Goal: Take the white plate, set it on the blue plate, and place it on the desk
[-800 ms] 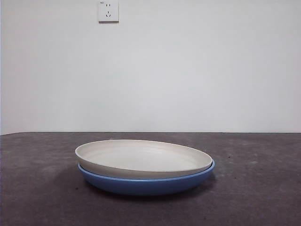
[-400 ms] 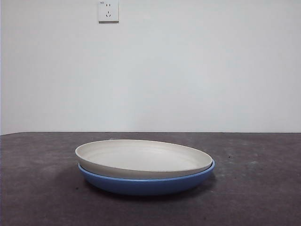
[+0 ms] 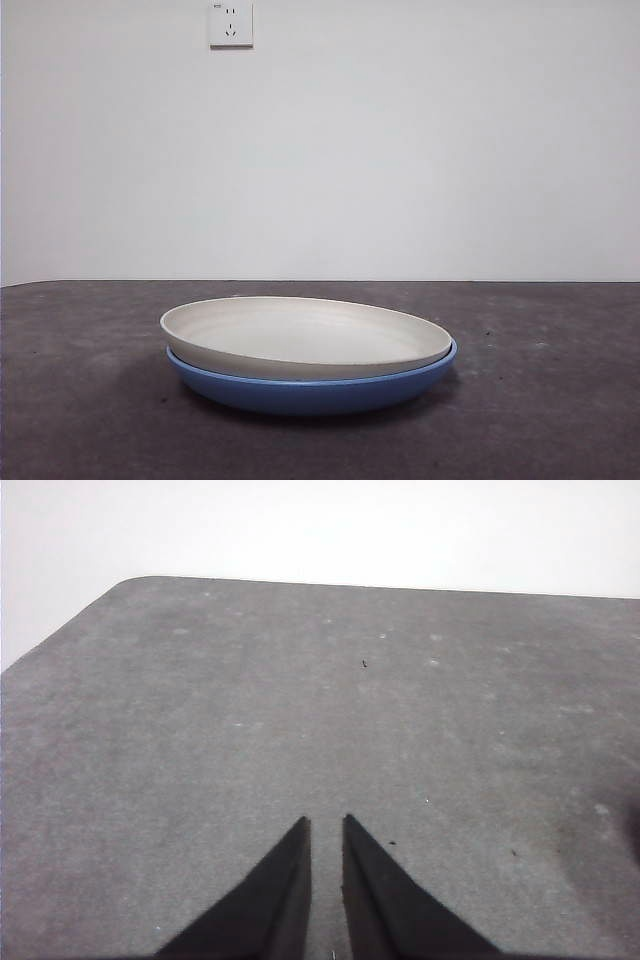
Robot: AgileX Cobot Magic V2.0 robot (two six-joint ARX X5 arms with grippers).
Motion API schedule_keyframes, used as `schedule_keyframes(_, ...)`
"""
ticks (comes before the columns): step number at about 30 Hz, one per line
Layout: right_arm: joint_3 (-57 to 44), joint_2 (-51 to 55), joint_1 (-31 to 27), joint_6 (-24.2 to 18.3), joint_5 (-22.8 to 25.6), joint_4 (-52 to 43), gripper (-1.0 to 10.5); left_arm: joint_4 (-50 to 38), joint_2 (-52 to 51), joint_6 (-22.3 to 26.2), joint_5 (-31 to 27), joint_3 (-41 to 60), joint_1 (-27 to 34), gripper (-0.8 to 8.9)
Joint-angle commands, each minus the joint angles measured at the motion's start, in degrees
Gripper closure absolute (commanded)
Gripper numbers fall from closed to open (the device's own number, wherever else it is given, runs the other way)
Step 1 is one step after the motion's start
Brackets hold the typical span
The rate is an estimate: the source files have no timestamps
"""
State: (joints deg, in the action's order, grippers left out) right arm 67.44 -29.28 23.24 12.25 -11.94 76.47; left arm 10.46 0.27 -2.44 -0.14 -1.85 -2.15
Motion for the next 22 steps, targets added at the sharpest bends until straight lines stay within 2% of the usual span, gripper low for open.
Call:
schedule_keyframes(1, 1.0, -0.1, 0.3, 0.1, 0.0, 2.0, 9.1, 0.3, -0.1, 0.1, -0.1, 1.2, 0.0, 7.62)
schedule_keyframes(4, 1.0, -0.1, -0.1, 0.1, 0.3, 1.9, 9.1, 0.3, -0.1, 0.1, -0.1, 1.2, 0.0, 7.62)
schedule_keyframes(7, 0.8, 0.4, -3.6, -0.7, -0.2, 1.9, 9.1, 0.3, -0.1, 0.1, -0.1, 1.2, 0.0, 7.62)
schedule_keyframes(10, -0.9, 1.2, -10.2, -9.0, 0.4, -1.3, 9.1, 0.3, -0.1, 0.1, -0.1, 1.2, 0.0, 7.62)
schedule_keyframes(13, -6.8, 4.1, -15.8, -14.6, 0.4, -12.3, 9.1, 0.3, -0.1, 0.1, -0.1, 1.2, 0.0, 7.62)
schedule_keyframes(15, -13.1, 6.8, -18.3, -17.5, 0.1, -23.3, 9.1, 0.3, -0.1, 0.1, -0.1, 1.2, 0.0, 7.62)
schedule_keyframes(22, -38.2, 15.4, -23.0, -20.7, 0.7, -58.3, 9.1, 0.3, -0.1, 0.1, -0.1, 1.2, 0.0, 7.62)
